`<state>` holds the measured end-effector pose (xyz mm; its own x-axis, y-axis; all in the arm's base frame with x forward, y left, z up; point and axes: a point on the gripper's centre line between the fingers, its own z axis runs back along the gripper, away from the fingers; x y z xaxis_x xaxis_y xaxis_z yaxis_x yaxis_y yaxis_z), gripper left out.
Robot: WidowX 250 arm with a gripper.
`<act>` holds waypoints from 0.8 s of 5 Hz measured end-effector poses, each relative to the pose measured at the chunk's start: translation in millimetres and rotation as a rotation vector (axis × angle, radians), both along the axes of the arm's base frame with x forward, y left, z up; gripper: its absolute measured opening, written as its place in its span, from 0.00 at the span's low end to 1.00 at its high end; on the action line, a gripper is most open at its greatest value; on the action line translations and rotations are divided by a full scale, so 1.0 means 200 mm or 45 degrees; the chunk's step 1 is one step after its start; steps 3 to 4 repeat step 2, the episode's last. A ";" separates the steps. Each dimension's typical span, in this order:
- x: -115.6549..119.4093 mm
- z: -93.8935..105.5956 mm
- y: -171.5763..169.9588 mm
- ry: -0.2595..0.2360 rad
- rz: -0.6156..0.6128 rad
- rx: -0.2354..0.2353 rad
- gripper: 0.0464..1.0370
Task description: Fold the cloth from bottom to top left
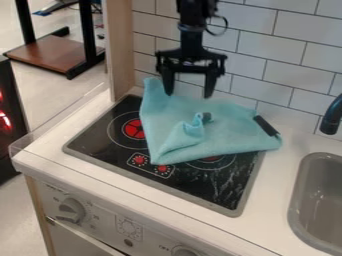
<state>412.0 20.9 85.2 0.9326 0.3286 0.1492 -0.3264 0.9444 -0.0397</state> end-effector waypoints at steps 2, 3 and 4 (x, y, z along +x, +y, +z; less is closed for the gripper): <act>-0.06 0.15 -0.01 -0.059 -0.044 -0.075 0.96; -0.06 0.15 -0.01 -0.059 -0.044 -0.075 0.96; -0.06 0.15 -0.01 -0.059 -0.044 -0.075 0.96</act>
